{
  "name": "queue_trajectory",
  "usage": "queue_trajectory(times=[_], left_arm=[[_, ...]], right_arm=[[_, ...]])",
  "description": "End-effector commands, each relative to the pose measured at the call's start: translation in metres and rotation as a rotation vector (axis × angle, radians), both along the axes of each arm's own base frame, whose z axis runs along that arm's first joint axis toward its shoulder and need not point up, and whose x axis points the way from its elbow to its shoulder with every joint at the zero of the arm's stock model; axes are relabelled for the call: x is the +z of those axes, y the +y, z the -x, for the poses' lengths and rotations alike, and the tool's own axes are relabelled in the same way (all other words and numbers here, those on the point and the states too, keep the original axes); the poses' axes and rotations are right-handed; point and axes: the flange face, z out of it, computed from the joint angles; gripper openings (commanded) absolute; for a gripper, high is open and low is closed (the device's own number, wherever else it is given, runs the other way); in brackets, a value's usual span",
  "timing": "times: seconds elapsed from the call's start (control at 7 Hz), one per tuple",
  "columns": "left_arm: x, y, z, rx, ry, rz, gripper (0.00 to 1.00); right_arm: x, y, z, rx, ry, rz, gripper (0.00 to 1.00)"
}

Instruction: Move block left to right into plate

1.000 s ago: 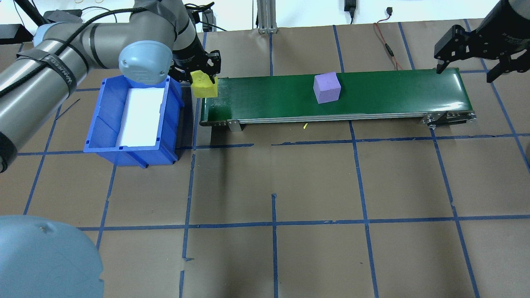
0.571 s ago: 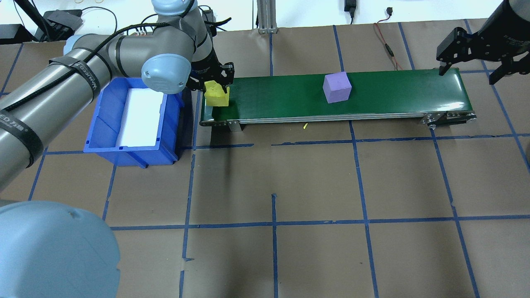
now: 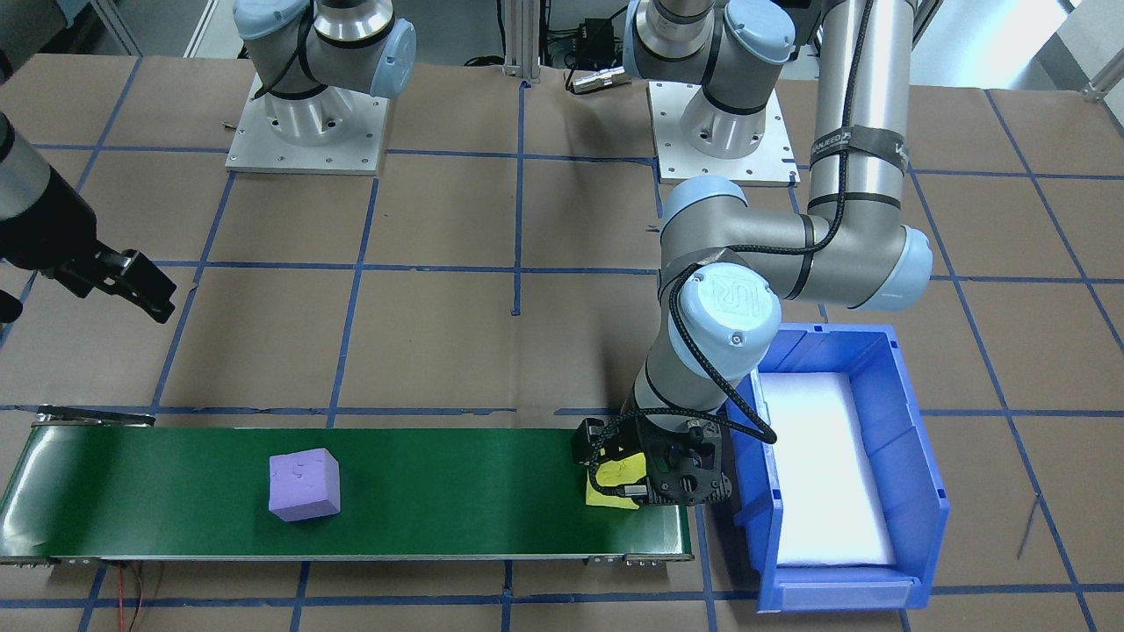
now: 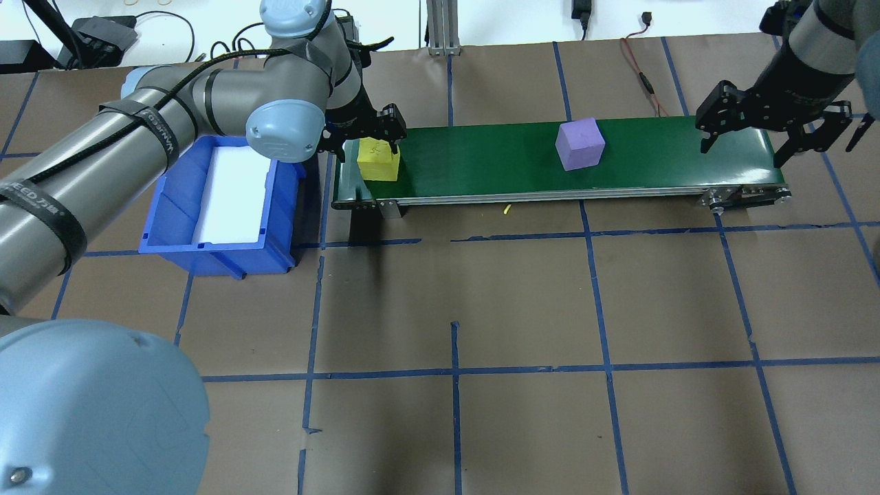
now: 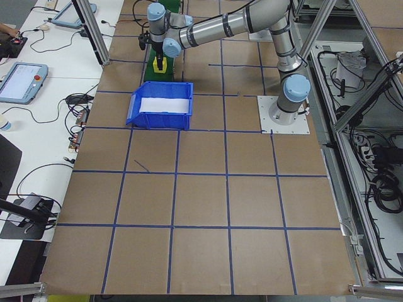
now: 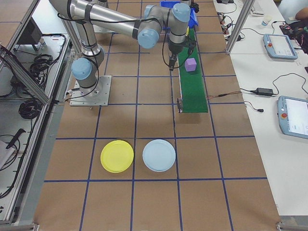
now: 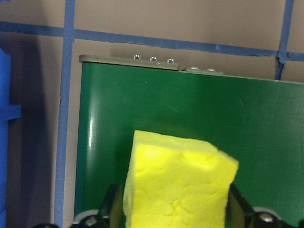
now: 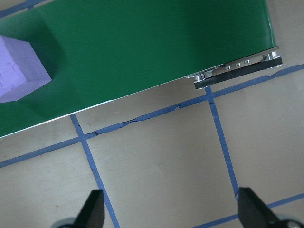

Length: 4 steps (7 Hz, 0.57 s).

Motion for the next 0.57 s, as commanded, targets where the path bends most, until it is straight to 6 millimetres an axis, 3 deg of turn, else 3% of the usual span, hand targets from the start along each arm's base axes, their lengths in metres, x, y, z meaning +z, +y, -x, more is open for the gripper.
queue_trajectory(times=[0.0,0.29,0.43], left_arm=[[0.052,0.019,-0.008,-0.022,-0.015,-0.004,1.0],[0.099,0.044,-0.061,-0.048,-0.106,-0.046,1.0],[0.124,0.059,-0.087,-0.052,-0.107,-0.068,1.0]], right_arm=[[-0.042,-0.018,0.01,-0.012,0.014,-0.016,1.0],[-0.063,-0.036,0.016,0.017,0.027,0.008,1.0],[-0.071,-0.043,0.018,0.191,0.018,-0.002,1.0]])
